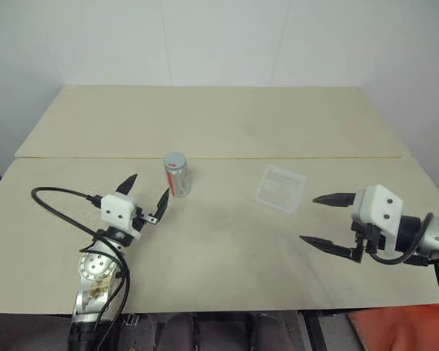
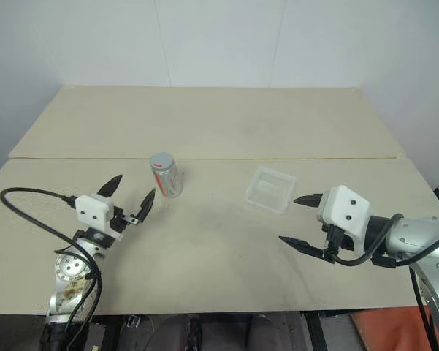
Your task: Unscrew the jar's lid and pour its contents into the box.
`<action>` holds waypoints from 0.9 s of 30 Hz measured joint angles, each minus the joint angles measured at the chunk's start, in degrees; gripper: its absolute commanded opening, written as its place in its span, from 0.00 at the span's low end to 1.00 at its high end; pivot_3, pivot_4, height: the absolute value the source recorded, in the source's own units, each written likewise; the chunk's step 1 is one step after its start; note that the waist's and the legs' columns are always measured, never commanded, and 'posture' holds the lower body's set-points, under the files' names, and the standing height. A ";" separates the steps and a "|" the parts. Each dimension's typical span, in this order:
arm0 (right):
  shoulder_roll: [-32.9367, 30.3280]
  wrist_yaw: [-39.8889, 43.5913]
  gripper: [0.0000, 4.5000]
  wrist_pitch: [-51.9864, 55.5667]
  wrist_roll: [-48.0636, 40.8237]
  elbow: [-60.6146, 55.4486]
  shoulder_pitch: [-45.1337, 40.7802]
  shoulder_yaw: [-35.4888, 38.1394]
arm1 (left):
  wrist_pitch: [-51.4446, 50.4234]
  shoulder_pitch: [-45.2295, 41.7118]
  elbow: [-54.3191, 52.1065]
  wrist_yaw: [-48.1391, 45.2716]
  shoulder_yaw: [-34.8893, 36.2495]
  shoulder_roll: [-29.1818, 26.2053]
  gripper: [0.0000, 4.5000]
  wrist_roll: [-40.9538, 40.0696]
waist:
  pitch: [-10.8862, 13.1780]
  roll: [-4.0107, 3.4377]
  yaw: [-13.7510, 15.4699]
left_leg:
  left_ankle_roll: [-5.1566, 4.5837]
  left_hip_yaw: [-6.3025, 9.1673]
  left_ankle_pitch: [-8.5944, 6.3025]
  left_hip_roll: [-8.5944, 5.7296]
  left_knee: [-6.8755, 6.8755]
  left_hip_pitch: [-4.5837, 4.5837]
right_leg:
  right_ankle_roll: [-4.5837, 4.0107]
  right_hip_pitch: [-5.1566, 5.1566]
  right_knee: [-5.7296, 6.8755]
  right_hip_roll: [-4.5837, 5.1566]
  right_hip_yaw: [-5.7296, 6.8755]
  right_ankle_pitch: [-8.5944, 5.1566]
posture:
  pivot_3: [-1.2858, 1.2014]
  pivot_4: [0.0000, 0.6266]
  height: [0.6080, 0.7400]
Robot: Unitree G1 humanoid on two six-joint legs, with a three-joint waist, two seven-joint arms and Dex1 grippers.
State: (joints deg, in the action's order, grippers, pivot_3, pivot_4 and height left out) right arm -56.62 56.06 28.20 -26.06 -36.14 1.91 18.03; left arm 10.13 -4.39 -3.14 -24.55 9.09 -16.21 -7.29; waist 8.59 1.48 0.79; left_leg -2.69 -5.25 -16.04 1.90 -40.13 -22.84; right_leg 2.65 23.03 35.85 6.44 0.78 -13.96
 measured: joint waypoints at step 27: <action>0.62 -4.59 1.00 2.29 0.05 -3.31 0.53 -0.44 | 5.18 -14.59 22.65 0.11 -5.79 2.33 0.99 1.39 | 0.00 0.01 -0.01 | 0.01 0.02 0.01 -0.01 -0.01 -0.03 | 0.02 0.02 -0.01 0.00 0.04 0.01 | 0.52 0.24 1.00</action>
State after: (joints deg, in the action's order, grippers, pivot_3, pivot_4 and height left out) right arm -56.00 51.47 30.50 -26.01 -39.46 2.44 17.59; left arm 15.30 -18.98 19.51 -24.44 3.30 -13.88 -5.89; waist 8.59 1.49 0.77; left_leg -2.67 -5.23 -16.03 1.89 -40.15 -22.87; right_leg 2.67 23.05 35.84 6.44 0.83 -13.95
